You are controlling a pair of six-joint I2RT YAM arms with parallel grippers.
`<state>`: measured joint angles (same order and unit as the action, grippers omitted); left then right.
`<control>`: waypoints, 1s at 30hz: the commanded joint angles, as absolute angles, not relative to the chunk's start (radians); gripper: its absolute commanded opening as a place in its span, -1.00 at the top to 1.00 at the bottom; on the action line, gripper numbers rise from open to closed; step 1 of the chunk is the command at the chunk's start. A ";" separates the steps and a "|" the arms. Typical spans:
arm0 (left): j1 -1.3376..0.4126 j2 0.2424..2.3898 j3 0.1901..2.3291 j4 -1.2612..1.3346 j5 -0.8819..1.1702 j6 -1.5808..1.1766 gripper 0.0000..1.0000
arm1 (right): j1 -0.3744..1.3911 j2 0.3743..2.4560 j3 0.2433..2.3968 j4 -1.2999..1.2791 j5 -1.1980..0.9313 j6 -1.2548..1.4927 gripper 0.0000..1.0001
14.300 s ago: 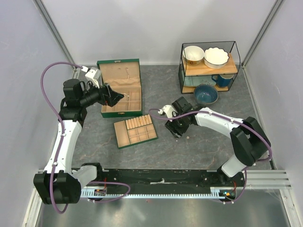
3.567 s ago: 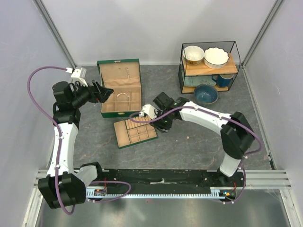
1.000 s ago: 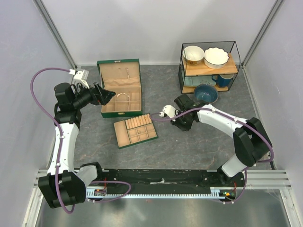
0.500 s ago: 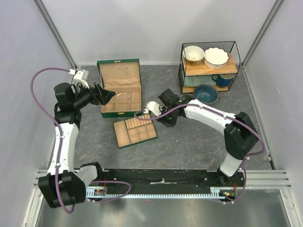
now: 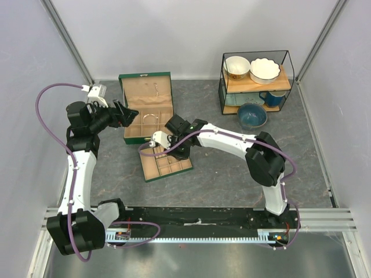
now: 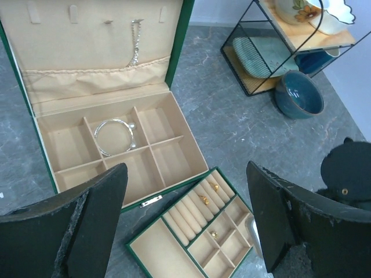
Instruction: Organize the mixed jewelry
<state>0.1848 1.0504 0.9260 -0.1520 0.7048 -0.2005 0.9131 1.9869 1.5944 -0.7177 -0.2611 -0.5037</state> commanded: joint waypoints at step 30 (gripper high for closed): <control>0.190 1.037 0.948 -0.140 0.670 -0.178 -0.81 | 0.715 1.818 1.269 -0.588 -0.089 -0.503 0.17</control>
<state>0.1848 1.0466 0.9260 -0.1627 0.6502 -0.2005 0.7273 1.8183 1.2793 -0.6373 -0.0666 -0.4980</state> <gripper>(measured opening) 0.905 0.419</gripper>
